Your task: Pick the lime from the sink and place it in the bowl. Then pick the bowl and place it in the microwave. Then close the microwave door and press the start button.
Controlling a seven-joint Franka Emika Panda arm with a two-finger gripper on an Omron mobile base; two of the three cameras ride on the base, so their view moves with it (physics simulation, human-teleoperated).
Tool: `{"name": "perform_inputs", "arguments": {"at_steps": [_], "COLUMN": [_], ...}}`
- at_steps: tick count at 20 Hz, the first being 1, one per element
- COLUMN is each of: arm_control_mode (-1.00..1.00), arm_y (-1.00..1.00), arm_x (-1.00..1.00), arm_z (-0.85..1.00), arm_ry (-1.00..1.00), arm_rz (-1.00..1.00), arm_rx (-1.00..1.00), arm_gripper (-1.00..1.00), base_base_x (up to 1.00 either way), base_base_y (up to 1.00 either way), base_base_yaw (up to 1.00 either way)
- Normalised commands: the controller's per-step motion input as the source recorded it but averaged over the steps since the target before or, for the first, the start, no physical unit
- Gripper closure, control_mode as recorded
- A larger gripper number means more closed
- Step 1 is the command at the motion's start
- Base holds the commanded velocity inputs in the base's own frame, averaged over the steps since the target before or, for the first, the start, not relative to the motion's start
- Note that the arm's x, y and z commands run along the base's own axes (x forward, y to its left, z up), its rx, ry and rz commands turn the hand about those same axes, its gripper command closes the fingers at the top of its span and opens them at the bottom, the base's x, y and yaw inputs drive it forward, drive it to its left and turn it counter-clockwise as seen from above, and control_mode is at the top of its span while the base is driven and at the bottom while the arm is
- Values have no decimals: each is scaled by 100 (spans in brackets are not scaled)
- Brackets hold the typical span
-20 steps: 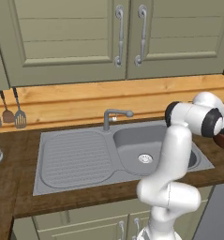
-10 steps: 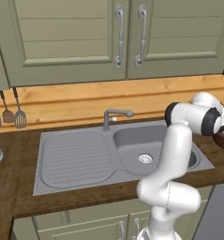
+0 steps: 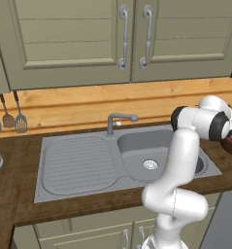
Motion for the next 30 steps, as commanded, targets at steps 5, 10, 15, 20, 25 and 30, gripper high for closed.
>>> {"name": "perform_inputs", "arguments": {"at_steps": [5, 10, 15, 20, 25, 30], "arm_control_mode": [-100, -100, -100, -100, -100, -100], "arm_y": [25, 29, 8, 0, 13, 16], "arm_x": [-13, -10, 0, 0, -5, 2], "arm_z": [52, 39, 47, 70, 4, -16], "arm_ry": [-4, 11, 26, 19, 12, 12], "arm_rz": [0, 4, 14, 8, 4, 1], "arm_rx": [2, 10, 0, 5, 13, 9], "arm_gripper": [-100, -100, -100, -100, -100, -100], "base_base_x": [0, 0, 0, 0, 0, 0], "base_base_y": [0, 0, 0, 0, 0, 0], "base_base_yaw": [0, 0, 0, 0, 0, 0]}}
